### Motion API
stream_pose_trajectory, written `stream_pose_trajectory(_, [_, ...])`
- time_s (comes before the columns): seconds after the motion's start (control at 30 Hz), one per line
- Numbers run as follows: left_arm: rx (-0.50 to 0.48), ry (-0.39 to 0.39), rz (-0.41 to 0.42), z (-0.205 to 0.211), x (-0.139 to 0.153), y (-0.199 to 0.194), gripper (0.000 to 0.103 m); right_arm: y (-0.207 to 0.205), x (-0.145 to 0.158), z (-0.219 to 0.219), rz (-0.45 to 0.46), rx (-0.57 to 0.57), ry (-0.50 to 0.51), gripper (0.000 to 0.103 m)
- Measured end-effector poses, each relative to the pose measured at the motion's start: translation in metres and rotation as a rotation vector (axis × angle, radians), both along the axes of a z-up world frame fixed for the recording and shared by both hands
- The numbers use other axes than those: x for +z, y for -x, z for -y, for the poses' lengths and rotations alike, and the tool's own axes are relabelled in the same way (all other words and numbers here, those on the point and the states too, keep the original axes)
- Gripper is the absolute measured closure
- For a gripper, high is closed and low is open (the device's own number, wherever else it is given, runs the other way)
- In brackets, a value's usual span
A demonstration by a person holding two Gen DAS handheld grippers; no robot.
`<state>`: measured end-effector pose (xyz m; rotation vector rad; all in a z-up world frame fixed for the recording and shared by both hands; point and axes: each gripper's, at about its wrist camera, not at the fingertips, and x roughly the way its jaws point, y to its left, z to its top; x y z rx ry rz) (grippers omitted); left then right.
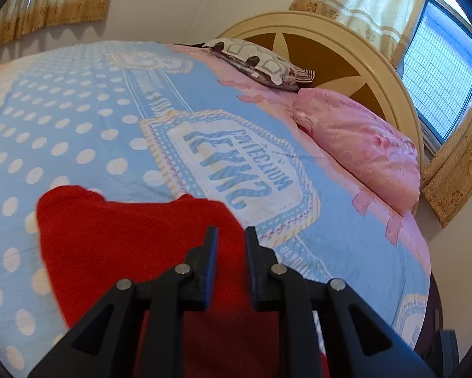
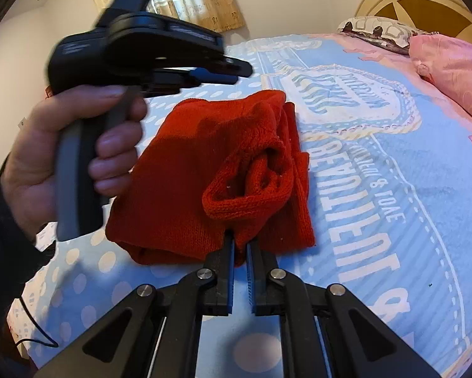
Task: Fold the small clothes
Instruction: 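Open the left tool and release the folded sweater bundle, then press the edge of the folded sweater bundle with the right tool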
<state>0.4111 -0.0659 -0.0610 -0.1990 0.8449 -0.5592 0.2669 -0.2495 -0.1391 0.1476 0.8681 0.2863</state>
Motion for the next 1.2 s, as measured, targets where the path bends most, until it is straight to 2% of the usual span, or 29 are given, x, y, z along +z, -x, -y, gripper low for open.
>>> stream_pose_trajectory(0.13, [0.014, -0.057, 0.031, -0.011, -0.003, 0.019, 0.084, -0.001, -0.005, 0.006, -0.017, -0.013, -0.025, 0.097])
stream_pose_trajectory(0.2, [0.034, -0.102, 0.056, -0.018, -0.004, 0.03, 0.077, -0.002, -0.005, 0.012, -0.017, -0.029, -0.046, 0.097])
stream_pose_trajectory(0.27, [0.052, -0.139, 0.095, -0.025, -0.006, 0.044, 0.059, 0.0, -0.004, 0.018, -0.015, -0.048, -0.066, 0.097])
stream_pose_trajectory(0.37, [0.078, -0.193, 0.149, -0.034, -0.01, 0.063, 0.045, 0.001, -0.004, 0.022, -0.022, -0.068, -0.083, 0.097])
stream_pose_trajectory(0.5, [0.087, -0.258, 0.167, -0.038, -0.023, 0.077, 0.042, 0.002, -0.004, 0.023, -0.036, -0.078, -0.073, 0.096])
stream_pose_trajectory(0.63, [0.105, -0.243, 0.122, -0.041, -0.045, 0.081, 0.038, 0.0, -0.005, 0.024, -0.056, -0.087, -0.065, 0.096])
stream_pose_trajectory(0.73, [0.13, -0.221, 0.131, -0.043, -0.052, 0.084, 0.035, 0.002, -0.002, 0.032, -0.059, -0.115, -0.071, 0.096])
stream_pose_trajectory(0.93, [0.133, -0.227, 0.143, -0.041, -0.054, 0.089, 0.035, 0.009, 0.033, 0.042, 0.049, -0.184, -0.031, 0.093])
stream_pose_trajectory(1.0, [0.136, -0.225, 0.141, -0.041, -0.054, 0.09, 0.035, -0.002, 0.043, 0.04, 0.068, -0.175, -0.024, 0.082])
stream_pose_trajectory(1.07, [0.14, -0.222, 0.138, -0.041, -0.055, 0.091, 0.035, -0.014, 0.051, 0.035, 0.092, -0.157, -0.016, 0.04])
stream_pose_trajectory(1.1, [0.142, -0.22, 0.137, -0.042, -0.055, 0.091, 0.035, -0.02, 0.052, 0.032, 0.096, -0.144, -0.018, 0.037])
stream_pose_trajectory(1.2, [0.145, -0.215, 0.133, -0.042, -0.056, 0.092, 0.035, -0.051, 0.046, 0.015, 0.041, -0.062, 0.008, 0.037])
